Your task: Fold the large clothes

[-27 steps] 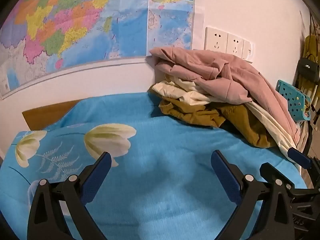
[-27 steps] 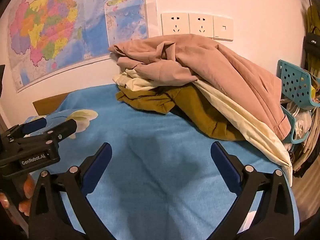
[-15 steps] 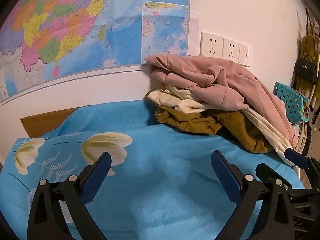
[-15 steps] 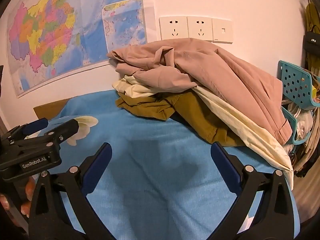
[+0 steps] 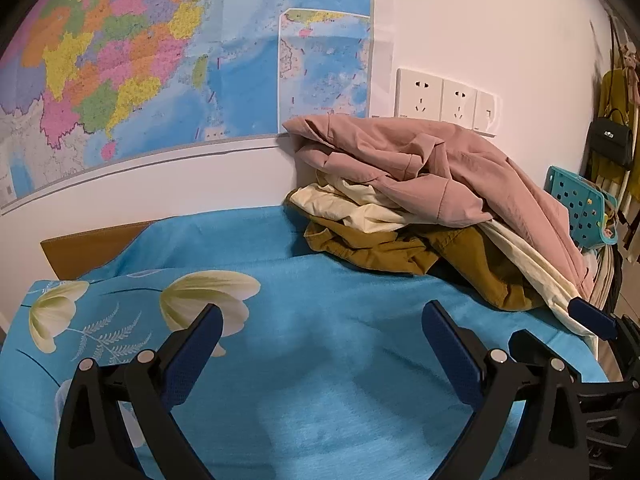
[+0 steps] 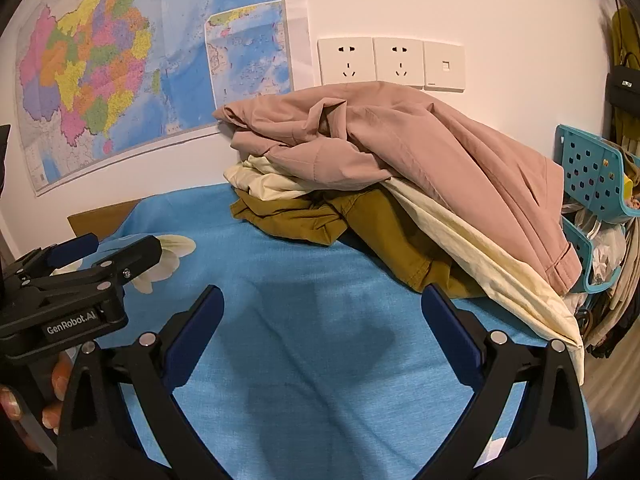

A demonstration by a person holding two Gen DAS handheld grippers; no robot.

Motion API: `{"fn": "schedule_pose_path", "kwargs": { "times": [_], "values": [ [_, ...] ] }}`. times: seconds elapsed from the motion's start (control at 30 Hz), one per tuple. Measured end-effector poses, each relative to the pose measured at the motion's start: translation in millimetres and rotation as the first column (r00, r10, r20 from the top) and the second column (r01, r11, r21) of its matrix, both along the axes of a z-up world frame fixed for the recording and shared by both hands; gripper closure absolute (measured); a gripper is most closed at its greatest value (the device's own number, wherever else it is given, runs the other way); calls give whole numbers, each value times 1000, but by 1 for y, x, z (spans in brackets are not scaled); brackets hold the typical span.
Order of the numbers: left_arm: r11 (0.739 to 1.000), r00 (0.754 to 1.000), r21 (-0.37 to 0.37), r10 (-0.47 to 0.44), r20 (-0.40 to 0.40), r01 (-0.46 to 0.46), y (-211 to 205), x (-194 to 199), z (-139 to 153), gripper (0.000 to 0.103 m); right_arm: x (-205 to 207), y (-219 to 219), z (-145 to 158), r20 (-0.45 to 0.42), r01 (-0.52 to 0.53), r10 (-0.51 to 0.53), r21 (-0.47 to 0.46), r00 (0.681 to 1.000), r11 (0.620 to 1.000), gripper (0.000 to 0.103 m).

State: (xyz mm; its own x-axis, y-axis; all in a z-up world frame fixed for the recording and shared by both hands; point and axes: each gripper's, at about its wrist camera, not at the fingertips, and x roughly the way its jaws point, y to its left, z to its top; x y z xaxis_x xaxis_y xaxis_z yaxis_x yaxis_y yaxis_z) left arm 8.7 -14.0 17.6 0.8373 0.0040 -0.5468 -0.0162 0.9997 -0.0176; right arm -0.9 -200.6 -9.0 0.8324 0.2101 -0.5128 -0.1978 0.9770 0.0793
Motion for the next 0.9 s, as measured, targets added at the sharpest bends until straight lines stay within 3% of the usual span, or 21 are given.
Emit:
{"fn": "schedule_pose_path", "kwargs": {
  "times": [0.9],
  "values": [
    [1000,1000,13,-10,23,10,-9,-3,4,7,-1,-6,6,17,-2,2,4,1000,1000,6]
  ]
}}
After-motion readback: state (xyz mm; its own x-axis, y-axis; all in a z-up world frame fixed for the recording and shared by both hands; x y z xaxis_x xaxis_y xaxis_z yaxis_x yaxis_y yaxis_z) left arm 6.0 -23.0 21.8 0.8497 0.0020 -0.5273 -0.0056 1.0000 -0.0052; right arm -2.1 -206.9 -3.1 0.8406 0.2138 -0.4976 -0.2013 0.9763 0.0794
